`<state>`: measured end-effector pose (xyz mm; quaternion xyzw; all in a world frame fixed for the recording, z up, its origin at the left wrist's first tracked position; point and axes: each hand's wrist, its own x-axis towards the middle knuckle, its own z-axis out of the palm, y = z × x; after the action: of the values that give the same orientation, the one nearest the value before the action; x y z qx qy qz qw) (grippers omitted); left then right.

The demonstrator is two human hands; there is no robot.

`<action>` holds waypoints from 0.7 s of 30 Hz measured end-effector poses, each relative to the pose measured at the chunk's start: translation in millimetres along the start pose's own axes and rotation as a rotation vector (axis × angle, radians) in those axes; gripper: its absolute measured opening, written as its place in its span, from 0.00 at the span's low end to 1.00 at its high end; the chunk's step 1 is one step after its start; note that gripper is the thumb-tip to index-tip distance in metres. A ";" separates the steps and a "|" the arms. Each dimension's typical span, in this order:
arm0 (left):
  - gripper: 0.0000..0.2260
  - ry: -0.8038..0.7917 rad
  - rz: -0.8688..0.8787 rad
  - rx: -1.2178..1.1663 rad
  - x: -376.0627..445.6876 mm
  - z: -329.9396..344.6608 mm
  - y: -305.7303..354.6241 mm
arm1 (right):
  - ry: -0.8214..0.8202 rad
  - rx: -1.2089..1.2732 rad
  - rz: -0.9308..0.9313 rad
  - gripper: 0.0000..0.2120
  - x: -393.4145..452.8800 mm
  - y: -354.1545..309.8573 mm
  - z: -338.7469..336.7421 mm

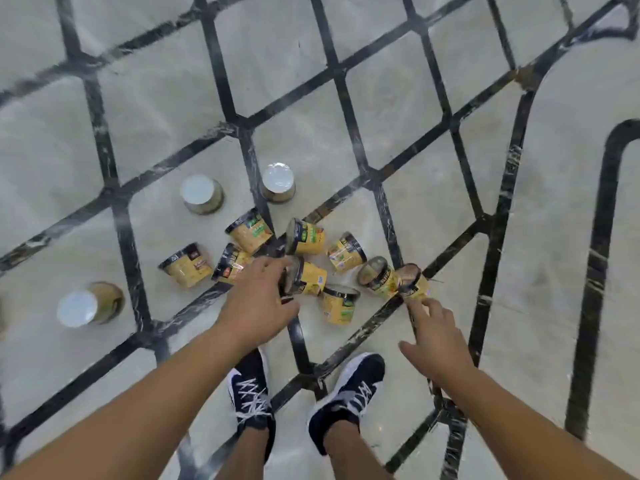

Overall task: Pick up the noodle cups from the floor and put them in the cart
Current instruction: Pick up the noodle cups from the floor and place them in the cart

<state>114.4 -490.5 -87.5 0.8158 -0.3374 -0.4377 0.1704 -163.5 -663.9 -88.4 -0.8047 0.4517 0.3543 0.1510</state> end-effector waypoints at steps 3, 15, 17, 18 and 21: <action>0.35 -0.049 -0.010 0.016 55.0 21.4 8.3 | -0.051 -0.074 -0.018 0.42 44.4 14.0 21.3; 0.49 -0.211 0.079 0.523 307.0 110.2 -72.8 | 0.001 -0.099 -0.127 0.43 270.3 21.1 123.5; 0.50 -0.248 0.100 0.525 316.7 117.8 -81.9 | 0.011 -0.113 -0.122 0.43 279.3 24.7 138.5; 0.51 -0.265 0.109 0.513 317.9 120.5 -84.6 | 0.025 -0.114 -0.127 0.43 281.4 26.3 144.6; 0.52 -0.259 0.132 0.465 310.8 119.3 -84.0 | 0.075 -0.064 -0.151 0.41 280.3 30.3 148.5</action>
<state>170.1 -646.0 -388.5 0.7466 -0.5001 -0.4371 -0.0381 -157.7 -770.6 -388.6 -0.8536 0.3837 0.3258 0.1346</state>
